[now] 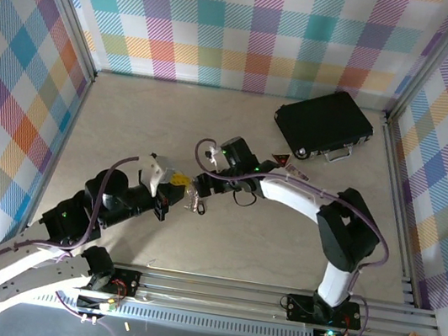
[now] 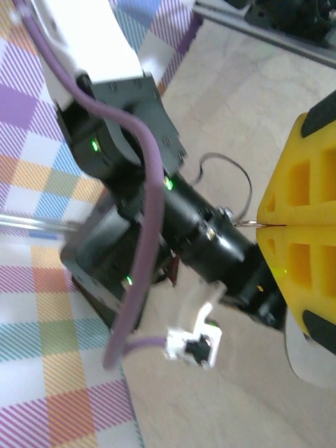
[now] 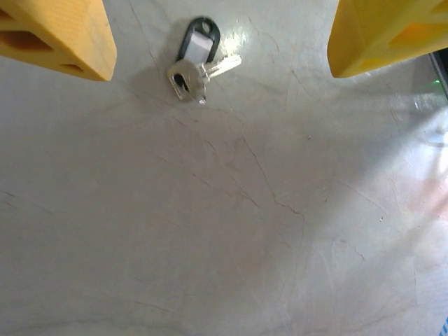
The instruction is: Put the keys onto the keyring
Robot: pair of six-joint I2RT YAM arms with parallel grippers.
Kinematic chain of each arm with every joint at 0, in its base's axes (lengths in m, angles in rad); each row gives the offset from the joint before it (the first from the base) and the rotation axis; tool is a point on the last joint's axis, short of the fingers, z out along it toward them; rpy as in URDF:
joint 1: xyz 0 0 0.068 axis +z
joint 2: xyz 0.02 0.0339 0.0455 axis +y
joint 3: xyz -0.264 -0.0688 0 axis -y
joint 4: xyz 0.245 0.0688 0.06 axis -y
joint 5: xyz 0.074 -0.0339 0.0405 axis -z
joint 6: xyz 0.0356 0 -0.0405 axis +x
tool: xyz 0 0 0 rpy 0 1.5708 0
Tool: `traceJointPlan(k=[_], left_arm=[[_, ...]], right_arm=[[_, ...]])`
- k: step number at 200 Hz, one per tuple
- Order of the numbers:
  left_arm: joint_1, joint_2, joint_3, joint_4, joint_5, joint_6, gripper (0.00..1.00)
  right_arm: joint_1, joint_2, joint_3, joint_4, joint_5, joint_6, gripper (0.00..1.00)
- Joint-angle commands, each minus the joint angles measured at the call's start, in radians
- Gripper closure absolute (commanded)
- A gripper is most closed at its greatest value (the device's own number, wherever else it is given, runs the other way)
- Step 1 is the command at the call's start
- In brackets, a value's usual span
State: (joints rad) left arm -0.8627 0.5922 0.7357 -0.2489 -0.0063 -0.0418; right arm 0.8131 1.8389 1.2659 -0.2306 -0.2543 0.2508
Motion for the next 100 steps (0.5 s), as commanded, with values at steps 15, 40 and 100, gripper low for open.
traceJointPlan(k=[15, 40, 100], left_arm=[[0.011, -0.012, -0.001, 0.111, 0.129, -0.035, 1.0], [0.013, -0.032, -0.012, 0.114, 0.136, -0.04, 1.0], [0.013, -0.056, -0.025, 0.102, 0.153, -0.032, 1.0]], right_arm=[[0.009, 0.079, 0.08, -0.075, -0.081, -0.091, 0.28], [0.009, 0.104, 0.112, -0.137, -0.117, -0.153, 0.33], [0.01, 0.157, 0.175, -0.228, -0.133, -0.269, 0.46]])
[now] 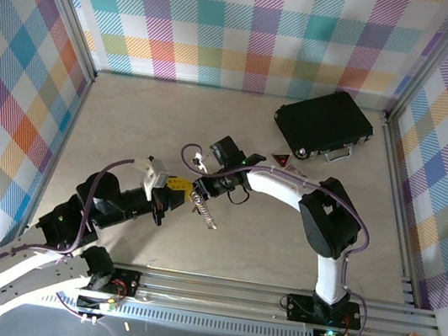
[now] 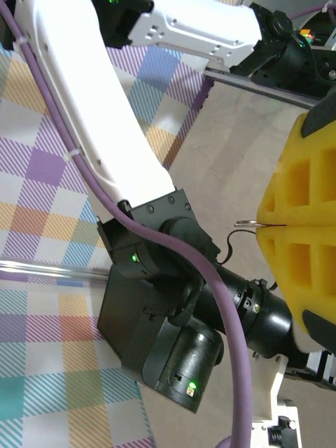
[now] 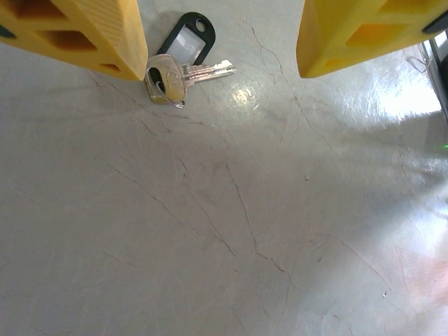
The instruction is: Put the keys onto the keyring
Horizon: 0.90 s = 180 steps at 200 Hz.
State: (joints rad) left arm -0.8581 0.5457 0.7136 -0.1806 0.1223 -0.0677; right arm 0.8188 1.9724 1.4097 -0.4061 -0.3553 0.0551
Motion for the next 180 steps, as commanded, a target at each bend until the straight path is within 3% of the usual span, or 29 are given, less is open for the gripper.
traceJointPlan(k=[1, 69, 111, 180], left_arm=[[0.008, -0.008, -0.002, 0.032, 0.025, -0.005, 1.0], [0.009, 0.002, 0.032, 0.001, 0.057, 0.015, 1.0], [0.009, 0.011, 0.044, -0.016, 0.066, 0.025, 1.0], [0.009, 0.013, 0.05, -0.009, 0.085, 0.035, 1.0]], right_arm=[[0.004, 0.023, 0.03, -0.05, -0.031, -0.074, 0.46], [-0.03, 0.068, 0.054, -0.072, -0.121, -0.169, 0.42], [-0.058, 0.095, 0.09, -0.132, -0.176, -0.251, 0.45], [-0.081, 0.164, 0.151, -0.188, -0.258, -0.354, 0.39]])
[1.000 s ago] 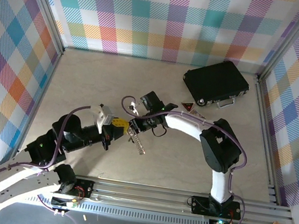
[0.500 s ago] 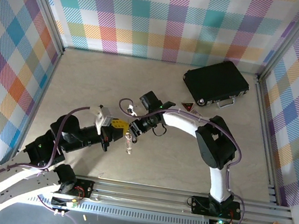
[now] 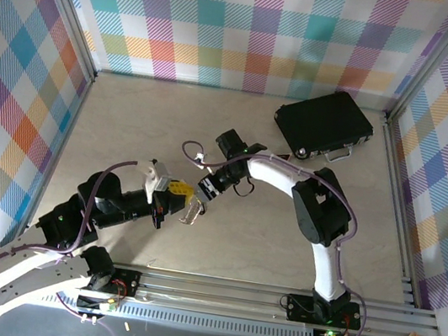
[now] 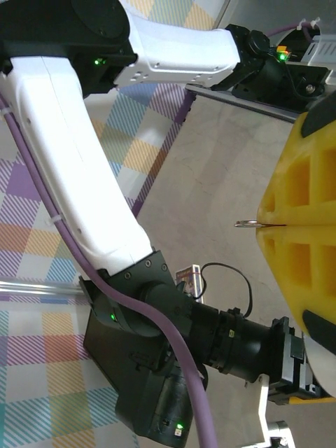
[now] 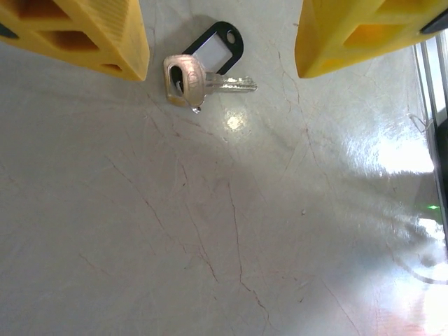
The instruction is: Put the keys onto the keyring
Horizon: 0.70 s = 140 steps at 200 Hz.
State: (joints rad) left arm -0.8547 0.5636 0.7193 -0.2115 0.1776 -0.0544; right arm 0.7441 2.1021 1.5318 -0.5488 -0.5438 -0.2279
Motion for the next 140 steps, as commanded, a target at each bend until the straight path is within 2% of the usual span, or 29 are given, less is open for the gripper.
traceJointPlan(k=[1, 55, 95, 140], left_arm=[[0.006, -0.006, 0.045, 0.021, 0.029, 0.021, 1.0], [0.006, 0.002, 0.057, 0.011, 0.028, 0.024, 1.0], [0.006, 0.011, 0.063, 0.021, 0.031, 0.024, 1.0], [0.007, 0.02, 0.068, 0.03, 0.035, 0.017, 1.0]], right_arm=[[-0.006, 0.035, 0.029, -0.045, -0.071, -0.073, 0.39], [-0.011, 0.076, 0.061, -0.057, -0.116, -0.114, 0.33], [-0.011, 0.109, 0.099, -0.09, -0.133, -0.14, 0.41], [-0.012, 0.143, 0.147, -0.136, -0.126, -0.165, 0.46]])
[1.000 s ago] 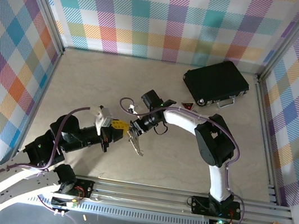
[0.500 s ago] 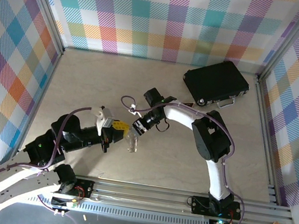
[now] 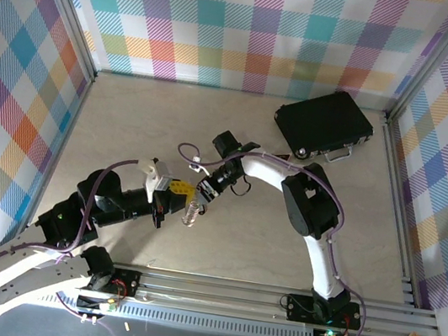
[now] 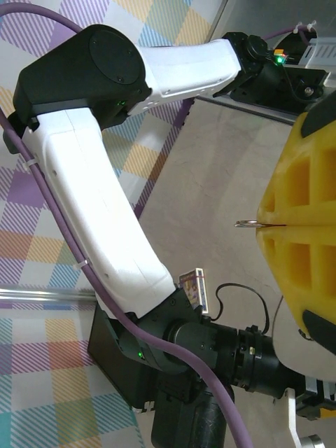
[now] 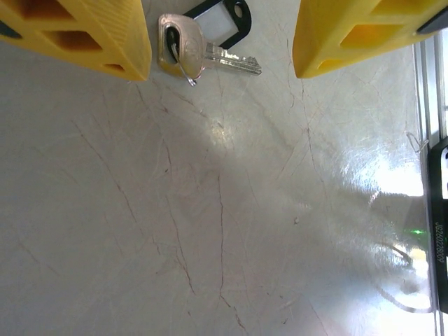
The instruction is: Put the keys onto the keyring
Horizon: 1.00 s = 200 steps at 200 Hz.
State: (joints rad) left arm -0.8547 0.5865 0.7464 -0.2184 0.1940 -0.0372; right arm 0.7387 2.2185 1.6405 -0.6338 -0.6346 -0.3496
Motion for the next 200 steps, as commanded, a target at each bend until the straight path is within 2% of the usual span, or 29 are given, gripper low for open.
traceJointPlan(k=[1, 176, 200], left_arm=[[0.008, -0.003, 0.041, 0.037, 0.019, 0.0, 1.0], [0.008, -0.007, 0.025, 0.044, 0.016, -0.01, 1.0], [0.007, -0.011, 0.026, 0.043, 0.013, -0.01, 1.0]], right_arm=[[-0.007, 0.027, 0.04, -0.053, -0.035, -0.044, 0.46], [-0.006, 0.072, 0.073, -0.101, -0.009, -0.078, 0.71], [-0.004, 0.07, 0.071, -0.104, 0.011, -0.078, 0.71]])
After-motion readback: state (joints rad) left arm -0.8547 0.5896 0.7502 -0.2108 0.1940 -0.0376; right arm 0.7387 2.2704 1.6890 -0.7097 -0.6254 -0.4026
